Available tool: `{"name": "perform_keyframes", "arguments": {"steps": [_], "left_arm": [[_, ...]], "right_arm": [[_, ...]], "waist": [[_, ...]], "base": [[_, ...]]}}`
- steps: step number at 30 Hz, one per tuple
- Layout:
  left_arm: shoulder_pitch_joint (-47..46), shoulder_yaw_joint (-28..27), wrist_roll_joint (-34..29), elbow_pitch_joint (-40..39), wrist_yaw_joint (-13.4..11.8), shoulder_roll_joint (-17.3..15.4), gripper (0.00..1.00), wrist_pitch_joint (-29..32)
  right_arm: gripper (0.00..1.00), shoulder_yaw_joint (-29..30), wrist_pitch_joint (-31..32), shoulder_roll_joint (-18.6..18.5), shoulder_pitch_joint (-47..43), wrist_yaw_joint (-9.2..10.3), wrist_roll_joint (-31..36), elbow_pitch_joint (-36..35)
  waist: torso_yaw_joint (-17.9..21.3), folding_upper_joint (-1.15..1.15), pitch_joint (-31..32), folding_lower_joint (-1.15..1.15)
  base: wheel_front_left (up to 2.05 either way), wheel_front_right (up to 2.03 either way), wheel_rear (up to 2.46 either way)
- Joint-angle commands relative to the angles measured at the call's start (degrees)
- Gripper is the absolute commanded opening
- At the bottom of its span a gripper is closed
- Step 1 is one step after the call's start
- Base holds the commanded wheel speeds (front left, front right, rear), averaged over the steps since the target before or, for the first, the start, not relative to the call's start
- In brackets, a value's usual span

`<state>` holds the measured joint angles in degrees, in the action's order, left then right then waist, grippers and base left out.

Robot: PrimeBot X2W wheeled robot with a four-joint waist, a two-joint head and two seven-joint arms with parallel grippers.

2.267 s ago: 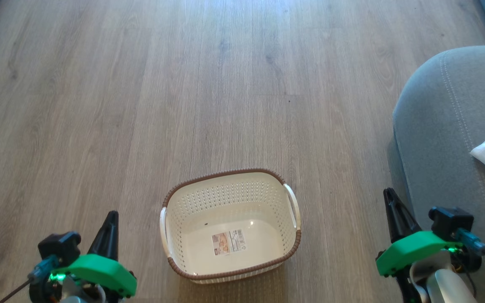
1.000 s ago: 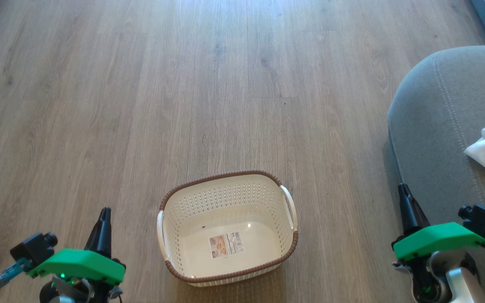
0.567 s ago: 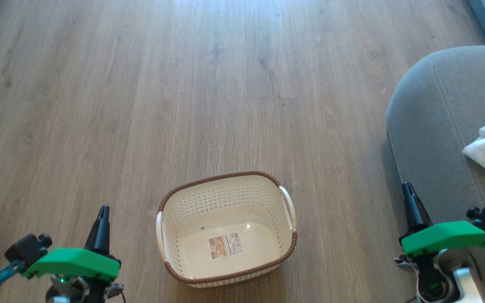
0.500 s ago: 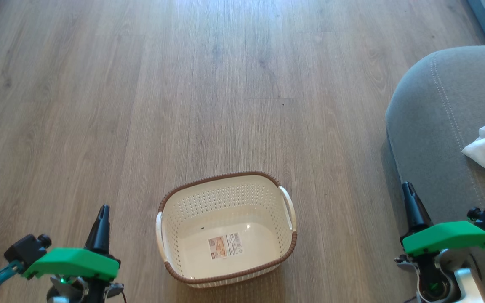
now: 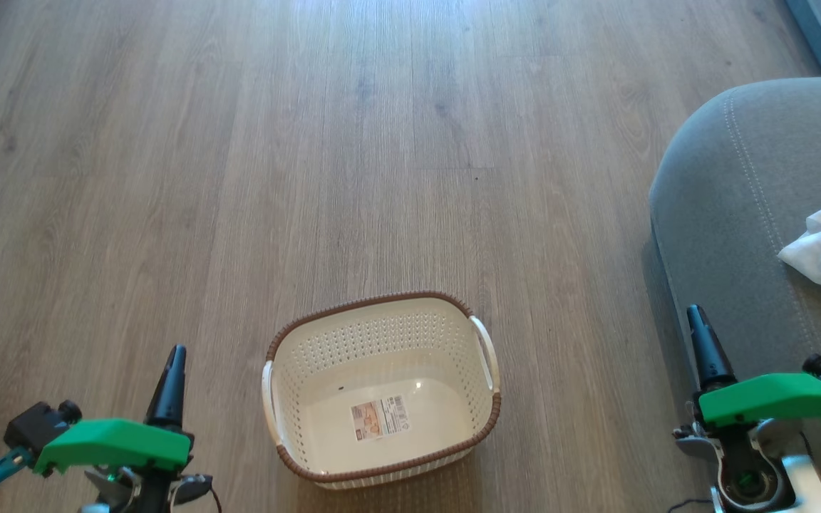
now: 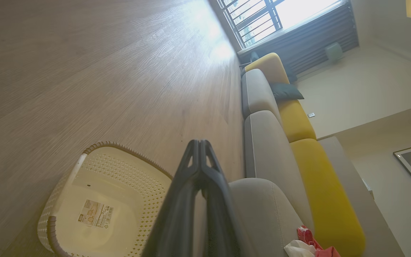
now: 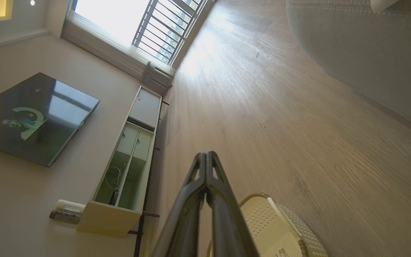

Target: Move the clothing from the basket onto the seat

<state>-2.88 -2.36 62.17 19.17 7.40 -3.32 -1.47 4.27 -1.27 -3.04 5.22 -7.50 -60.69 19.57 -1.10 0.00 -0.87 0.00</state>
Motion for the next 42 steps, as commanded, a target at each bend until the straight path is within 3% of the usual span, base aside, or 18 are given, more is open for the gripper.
{"name": "perform_keyframes", "arguments": {"steps": [1,42], "left_arm": [[-2.97,-1.82,1.28,-2.32,0.06,-0.21,0.0,0.32],[-3.28,-3.9,26.56,-4.79,0.09,0.37,0.0,7.06]], "right_arm": [[0.0,-0.37,0.3,-0.06,1.48,0.0,-1.36,-2.32],[0.0,1.96,6.88,0.13,1.03,0.01,-27.87,-5.16]], "waist": [[0.02,0.0,0.01,0.0],[0.97,0.0,0.61,0.0]], "base": [[0.0,0.0,0.0],[0.0,0.0,0.0]]}}
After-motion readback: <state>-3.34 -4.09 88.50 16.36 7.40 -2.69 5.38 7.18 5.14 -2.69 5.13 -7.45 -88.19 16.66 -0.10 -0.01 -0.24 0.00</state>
